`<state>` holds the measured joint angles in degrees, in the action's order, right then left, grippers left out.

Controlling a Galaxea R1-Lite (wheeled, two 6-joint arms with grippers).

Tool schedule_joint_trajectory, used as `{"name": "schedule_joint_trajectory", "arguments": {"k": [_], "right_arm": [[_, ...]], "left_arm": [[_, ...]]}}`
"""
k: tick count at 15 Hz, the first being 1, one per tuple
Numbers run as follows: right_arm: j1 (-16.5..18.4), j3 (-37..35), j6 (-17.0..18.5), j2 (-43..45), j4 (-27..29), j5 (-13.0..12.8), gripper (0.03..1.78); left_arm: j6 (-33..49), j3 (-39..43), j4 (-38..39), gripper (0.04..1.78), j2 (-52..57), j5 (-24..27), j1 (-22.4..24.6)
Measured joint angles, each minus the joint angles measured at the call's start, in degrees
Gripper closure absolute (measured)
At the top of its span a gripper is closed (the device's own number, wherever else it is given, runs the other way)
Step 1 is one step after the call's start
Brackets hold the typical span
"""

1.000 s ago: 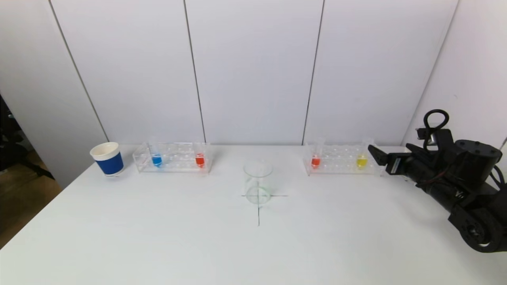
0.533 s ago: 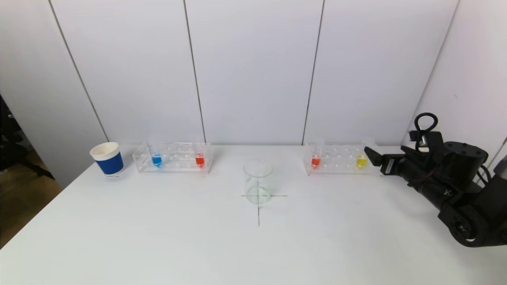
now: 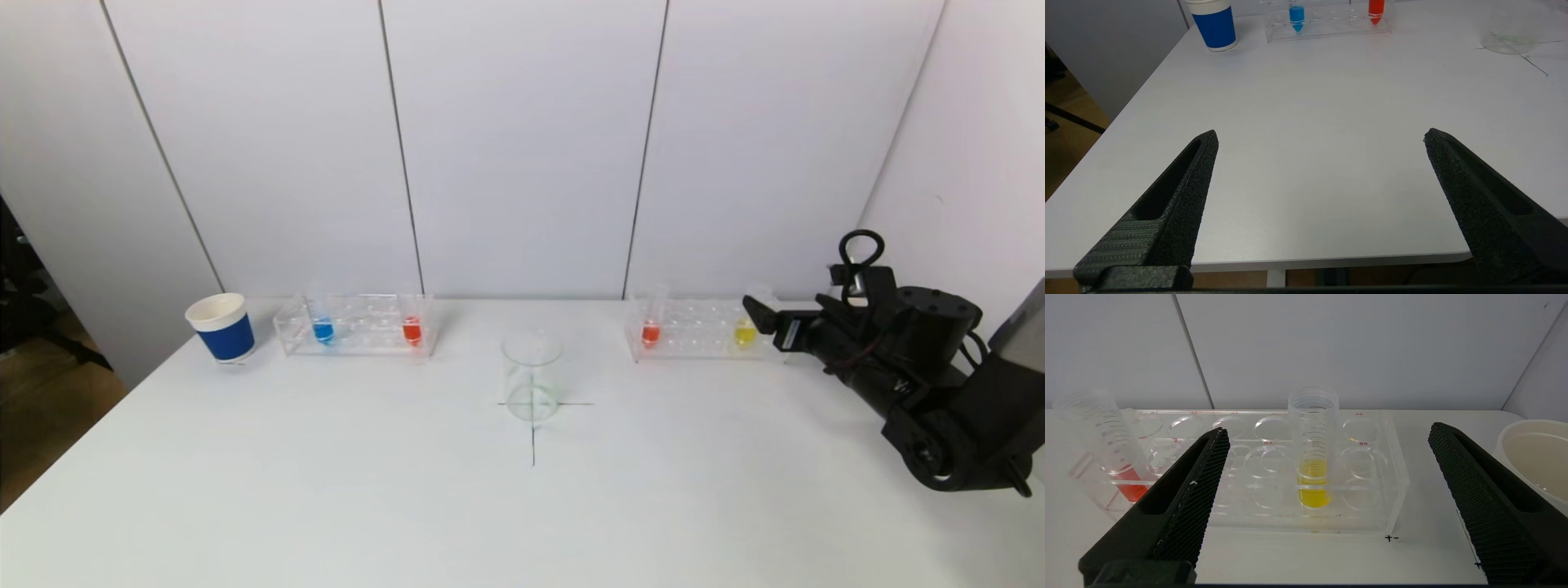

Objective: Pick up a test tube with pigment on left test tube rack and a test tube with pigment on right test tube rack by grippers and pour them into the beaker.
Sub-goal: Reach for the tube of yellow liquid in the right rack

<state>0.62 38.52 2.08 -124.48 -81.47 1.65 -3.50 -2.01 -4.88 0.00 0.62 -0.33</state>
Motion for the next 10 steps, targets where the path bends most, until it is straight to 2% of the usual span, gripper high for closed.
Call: {"name": "schedule_joint_trajectory", "arguments": {"k": [10], "right_arm": [[0.17, 4.67, 0.0, -4.71, 0.0, -0.17, 0.04]], "left_arm": [[0.02, 0.0, -0.02, 0.06, 0.0, 0.0, 0.06]]}}
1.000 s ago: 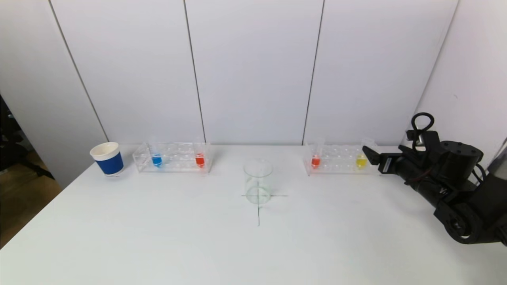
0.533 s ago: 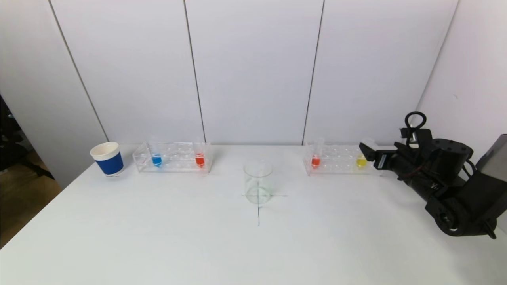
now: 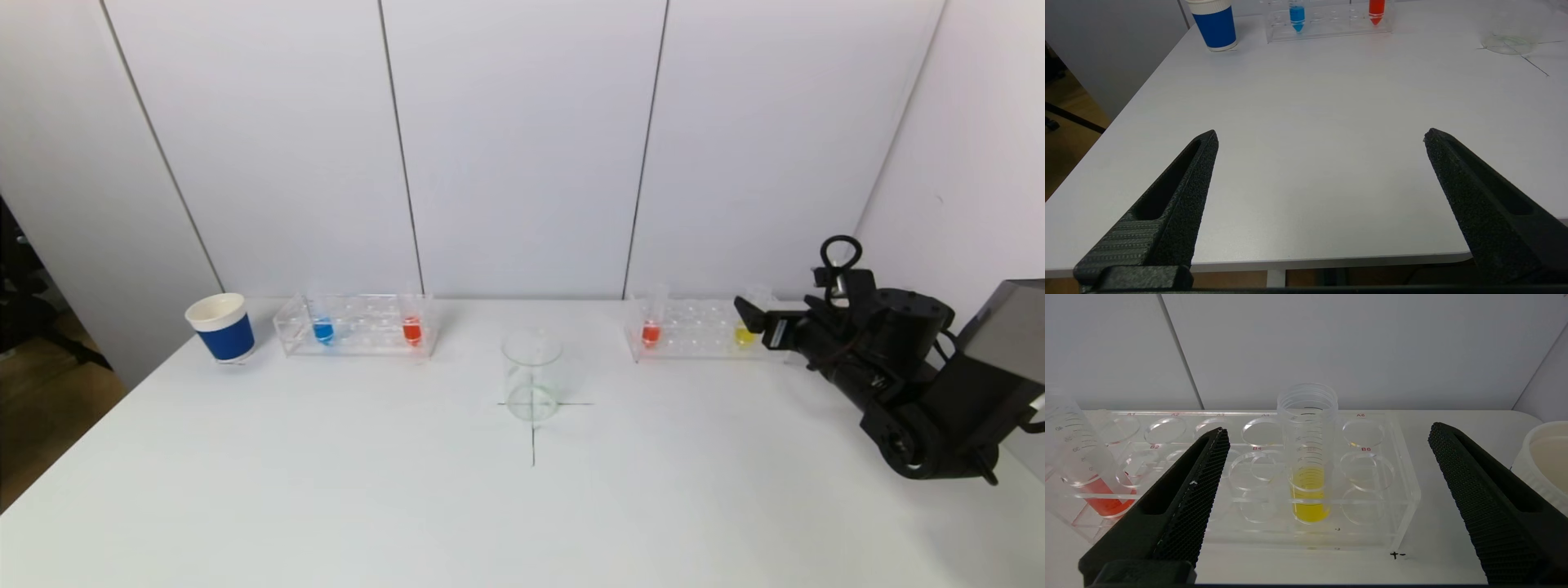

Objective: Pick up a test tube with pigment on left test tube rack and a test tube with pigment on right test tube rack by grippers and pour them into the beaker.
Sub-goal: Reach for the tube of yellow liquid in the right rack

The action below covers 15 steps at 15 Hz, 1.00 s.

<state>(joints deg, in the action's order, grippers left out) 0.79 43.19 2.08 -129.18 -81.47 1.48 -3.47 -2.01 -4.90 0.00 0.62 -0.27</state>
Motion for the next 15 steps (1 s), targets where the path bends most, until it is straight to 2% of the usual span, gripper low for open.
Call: {"name": "schedule_joint_trajectory", "arguments": {"k": [11, 15], "right_arm": [[-0.24, 3.3, -0.09, -2.96, -0.09, -0.1, 0.04], [-0.55, 4.74, -0.18, -4.17, -0.04, -0.85, 0.04]], "left_arm": [[-0.02, 0.0, 0.0, 0.06, 0.0, 0.0, -0.04], [-0.02, 0.0, 0.0, 0.06, 0.0, 0.0, -0.02]]}}
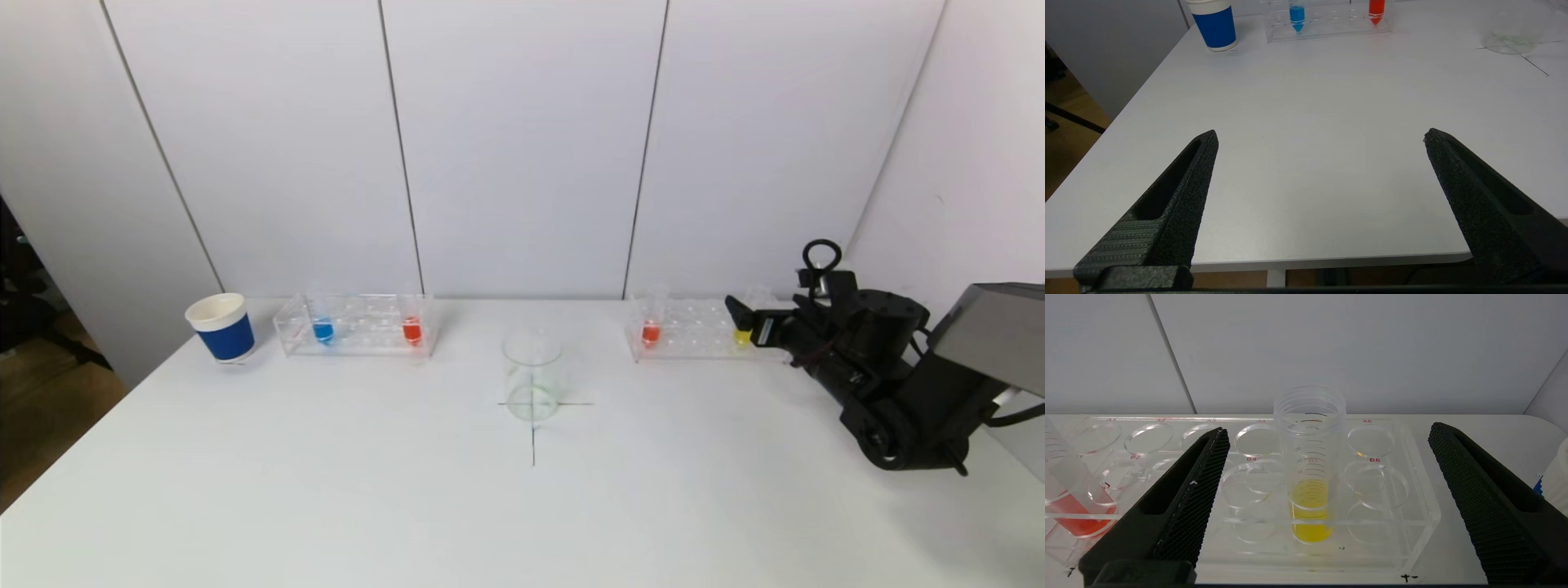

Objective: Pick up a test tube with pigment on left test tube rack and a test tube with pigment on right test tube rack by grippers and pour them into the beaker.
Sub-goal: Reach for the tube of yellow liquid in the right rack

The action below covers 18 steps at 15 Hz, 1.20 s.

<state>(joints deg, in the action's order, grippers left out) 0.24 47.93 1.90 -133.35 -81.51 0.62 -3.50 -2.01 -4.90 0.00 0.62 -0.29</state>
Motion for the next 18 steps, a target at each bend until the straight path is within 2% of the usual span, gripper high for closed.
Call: {"name": "schedule_joint_trajectory", "arguments": {"k": [18], "right_arm": [[-1.4, 3.88, -0.5, -3.04, 0.67, -0.21, 0.04]], "left_arm": [[-0.02, 0.0, 0.0, 0.06, 0.0, 0.0, 0.02]]}}
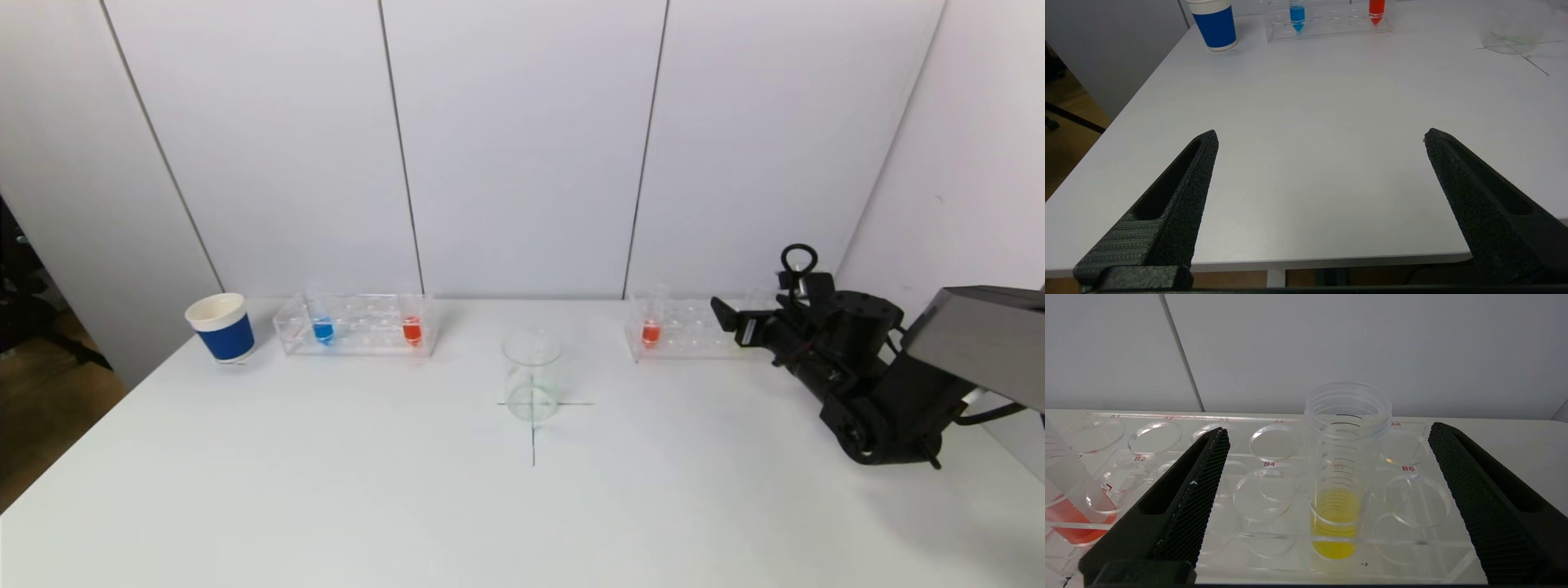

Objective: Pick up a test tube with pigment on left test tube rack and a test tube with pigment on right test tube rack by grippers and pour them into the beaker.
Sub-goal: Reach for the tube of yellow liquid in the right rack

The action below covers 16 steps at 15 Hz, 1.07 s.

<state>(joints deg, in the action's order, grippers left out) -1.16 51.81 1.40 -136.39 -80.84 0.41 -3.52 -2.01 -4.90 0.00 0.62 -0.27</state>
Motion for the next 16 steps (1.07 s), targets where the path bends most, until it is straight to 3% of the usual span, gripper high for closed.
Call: {"name": "schedule_joint_trajectory", "arguments": {"k": [16], "right_arm": [[0.59, 1.3, 0.09, -0.66, 0.22, 0.0, 0.04]], "left_arm": [[0.02, 0.0, 0.0, 0.06, 0.0, -0.02, -0.02]]}}
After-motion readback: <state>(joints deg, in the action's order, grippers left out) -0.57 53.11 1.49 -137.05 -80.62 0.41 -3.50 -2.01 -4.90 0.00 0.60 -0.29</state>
